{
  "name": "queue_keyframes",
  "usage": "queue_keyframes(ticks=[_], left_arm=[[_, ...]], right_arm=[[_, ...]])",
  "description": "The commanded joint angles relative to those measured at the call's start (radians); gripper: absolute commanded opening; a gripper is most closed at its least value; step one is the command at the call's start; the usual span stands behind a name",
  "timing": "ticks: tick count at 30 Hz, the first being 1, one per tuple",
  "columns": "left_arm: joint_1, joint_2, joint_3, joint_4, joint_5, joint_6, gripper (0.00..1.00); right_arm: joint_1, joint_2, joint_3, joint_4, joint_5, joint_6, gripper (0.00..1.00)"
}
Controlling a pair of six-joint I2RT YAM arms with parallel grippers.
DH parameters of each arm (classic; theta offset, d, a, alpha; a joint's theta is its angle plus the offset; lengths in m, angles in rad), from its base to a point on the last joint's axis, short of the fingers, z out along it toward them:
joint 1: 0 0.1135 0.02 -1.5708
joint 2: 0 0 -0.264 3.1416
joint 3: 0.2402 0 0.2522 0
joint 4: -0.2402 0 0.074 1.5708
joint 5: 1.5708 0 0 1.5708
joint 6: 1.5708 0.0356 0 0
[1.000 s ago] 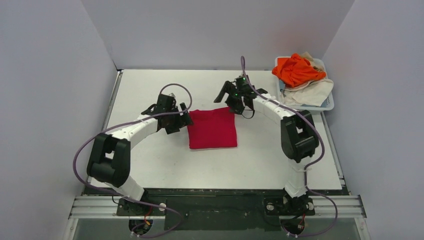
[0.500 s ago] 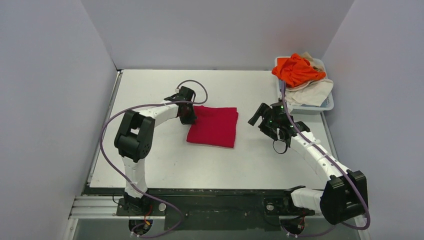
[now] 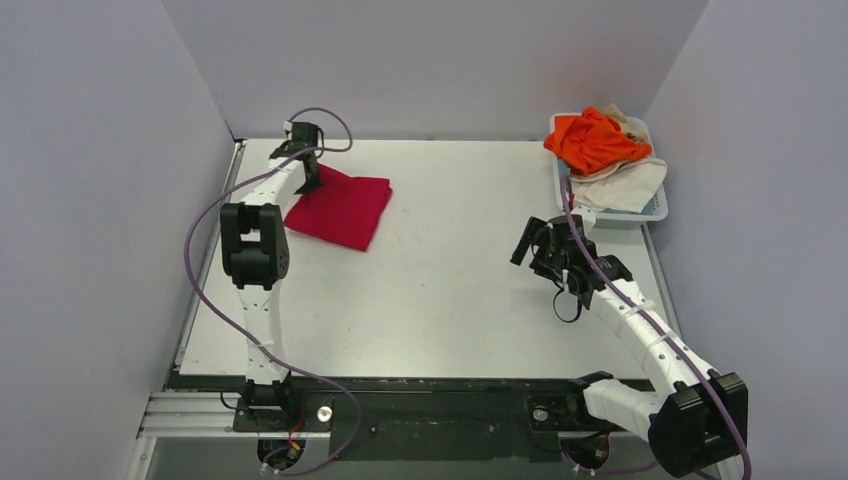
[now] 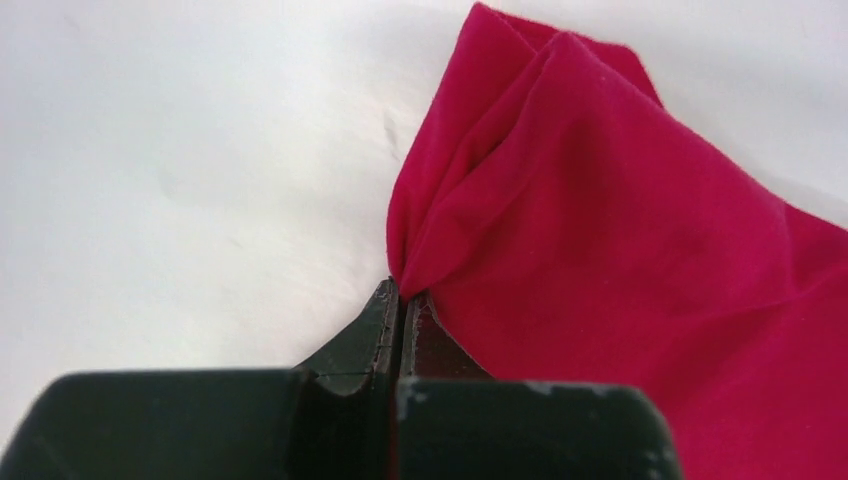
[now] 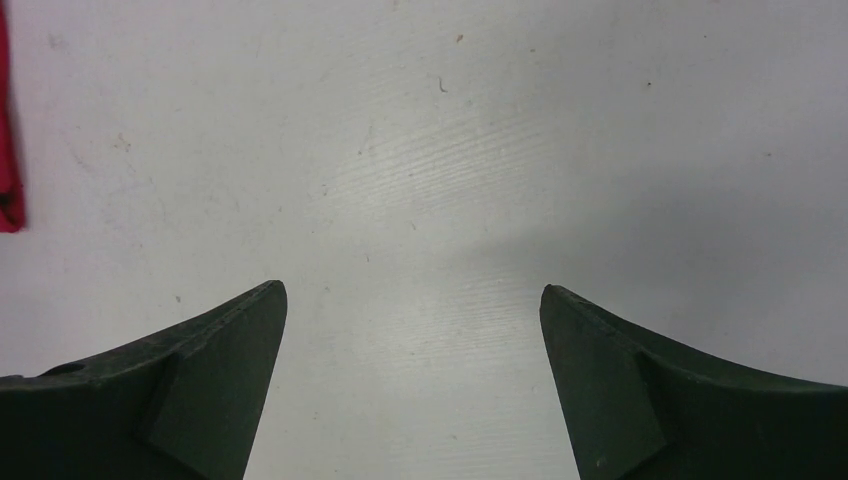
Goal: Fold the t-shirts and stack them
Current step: Put the neatly folded tshirt into the corner of the board with the left arm, then reset both arms
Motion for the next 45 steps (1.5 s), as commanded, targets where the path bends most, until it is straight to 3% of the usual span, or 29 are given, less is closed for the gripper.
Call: queue_keyframes(ticks=[1, 7, 9, 22, 24, 26, 29, 32, 36, 38, 40, 45], left_arm=[[0.089, 0.103, 0.275, -0.053, -0.091, 0.194, 0.0], [0.201, 0.344, 0.663, -0.151, -0.104, 0.328, 0.0], [0.219, 0.373, 0.708, -0.13, -0.107, 0.355, 0.0], [0.293, 0.389, 0.701, -0.036, -0.111, 0.305, 0.02], [0.295, 0.383, 0.705, -0.022, -0.122, 0.289, 0.2], [0.296, 0.371, 0.728, -0.016, -0.154, 0.257, 0.26], [0.292, 0.312, 0.765, -0.047, -0.19, 0.208, 0.79], [0.286, 0.176, 0.743, -0.088, -0.183, 0.112, 0.85], [0.286, -0.048, 0.625, -0.189, -0.006, -0.062, 0.86], [0.272, -0.184, 0.474, -0.189, 0.128, -0.14, 0.86], [0.231, -0.334, 0.25, -0.129, 0.209, -0.188, 0.87], [-0.01, -0.749, -0.464, 0.132, 0.105, -0.247, 0.87]], right_arm=[[-0.005, 0.012, -0.023, -0.006, 0.049, -0.051, 0.93], [-0.008, 0.006, -0.048, 0.001, 0.106, -0.055, 0.93], [-0.01, -0.002, -0.046, -0.007, 0.119, -0.062, 0.93], [-0.009, -0.1, -0.03, -0.091, 0.215, -0.048, 0.93], [-0.01, -0.107, -0.032, -0.099, 0.216, -0.041, 0.94], [-0.009, -0.112, -0.031, -0.108, 0.209, -0.035, 0.94], [-0.009, -0.125, -0.028, -0.119, 0.205, -0.021, 0.96], [-0.009, -0.147, -0.026, -0.132, 0.216, -0.001, 0.99], [-0.012, -0.167, -0.018, -0.153, 0.248, 0.029, 1.0], [-0.014, -0.175, -0.024, -0.154, 0.262, 0.049, 1.0], [-0.02, -0.182, -0.035, -0.147, 0.271, 0.056, 1.0], [-0.037, -0.204, -0.059, -0.14, 0.229, 0.033, 1.0]])
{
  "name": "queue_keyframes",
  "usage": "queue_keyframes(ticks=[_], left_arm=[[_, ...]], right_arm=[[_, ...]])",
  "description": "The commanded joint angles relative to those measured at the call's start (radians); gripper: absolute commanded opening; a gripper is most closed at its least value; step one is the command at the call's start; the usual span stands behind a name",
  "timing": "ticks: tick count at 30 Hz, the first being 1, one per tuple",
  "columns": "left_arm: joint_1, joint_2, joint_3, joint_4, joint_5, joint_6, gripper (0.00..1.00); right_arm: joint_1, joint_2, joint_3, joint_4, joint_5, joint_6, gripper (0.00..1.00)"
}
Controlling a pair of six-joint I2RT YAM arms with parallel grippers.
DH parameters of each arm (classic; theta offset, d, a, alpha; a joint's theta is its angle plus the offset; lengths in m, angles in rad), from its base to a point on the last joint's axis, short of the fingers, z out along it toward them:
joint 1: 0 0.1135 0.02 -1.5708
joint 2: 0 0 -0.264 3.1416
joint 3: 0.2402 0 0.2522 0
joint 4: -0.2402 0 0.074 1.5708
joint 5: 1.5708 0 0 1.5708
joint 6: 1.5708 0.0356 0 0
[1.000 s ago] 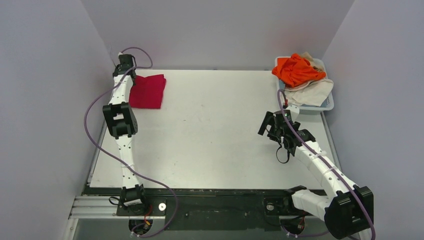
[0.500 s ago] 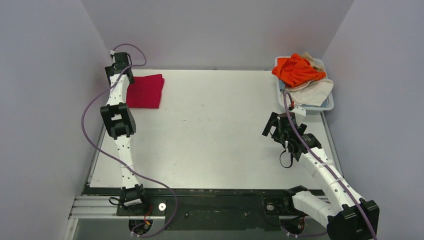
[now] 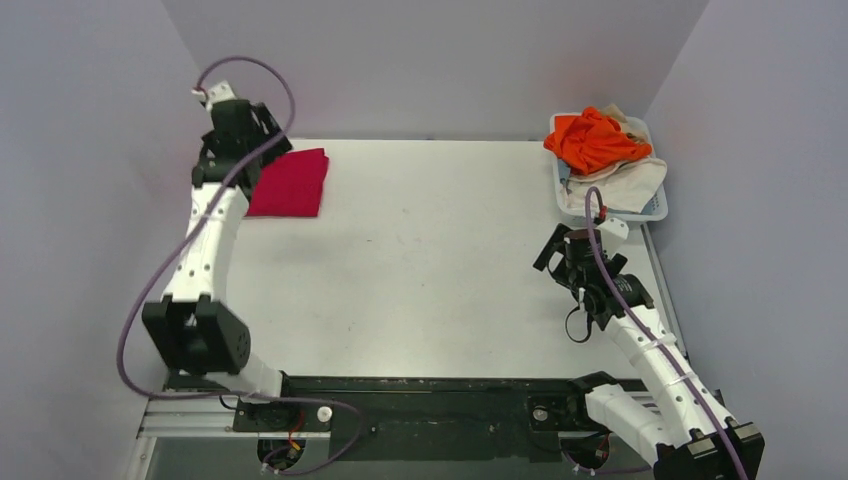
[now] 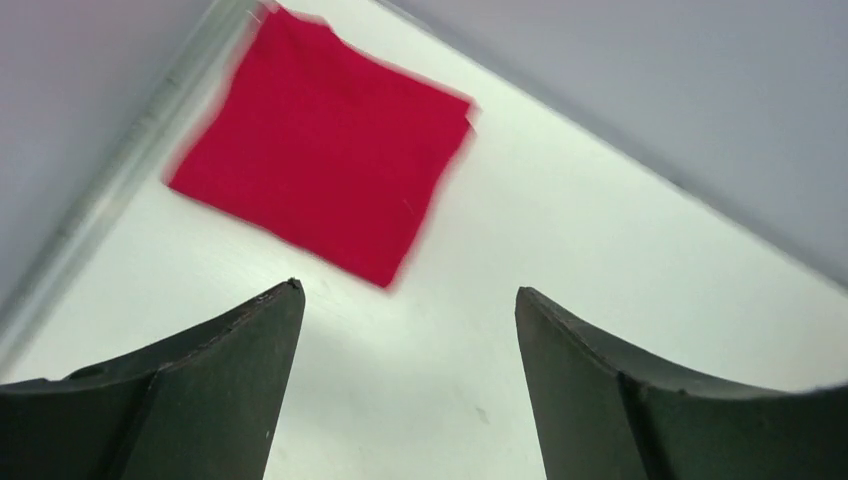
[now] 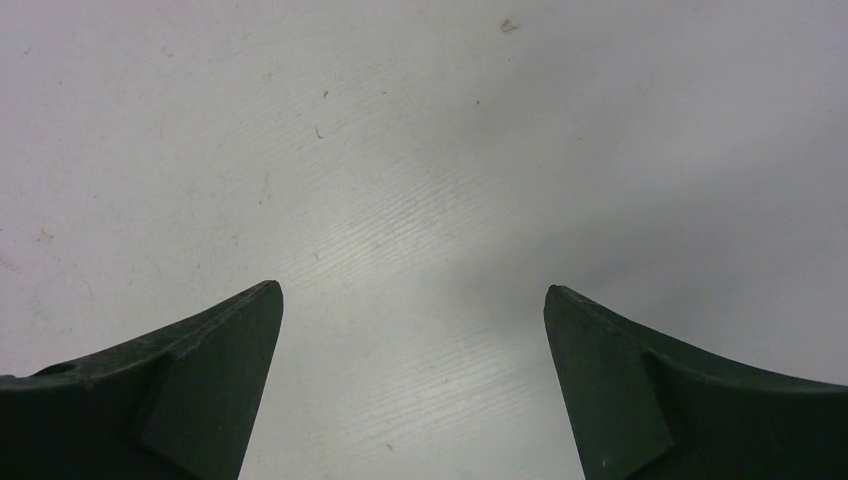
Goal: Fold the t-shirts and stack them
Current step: Reset both arms
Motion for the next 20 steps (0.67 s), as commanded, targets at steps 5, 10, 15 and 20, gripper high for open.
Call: queue_keyframes(ticks=[5, 10, 15, 20], left_arm=[[-0.396, -0.643, -0.936, 0.368, 0.011, -0.245, 0.88], [-0.497, -0.881, -1.174, 0.31, -0.002, -0.334, 0.89], [-0.525, -0.966, -1.274, 0.261, -0.014, -0.36, 0.91], [-0.526, -0.979, -1.278, 0.257, -0.006, -0.359, 0.92]], right_arm=[[-0.016, -0.089, -0.106, 0.039, -0.021, -0.004, 1.0], [-0.016, -0.194, -0.249, 0.124, -0.008, 0.07, 1.0], [-0.016, -0.288, -0.331, 0.169, 0.01, 0.114, 1.0], [-0.016, -0.338, -0.35, 0.164, 0.02, 0.111, 0.99]])
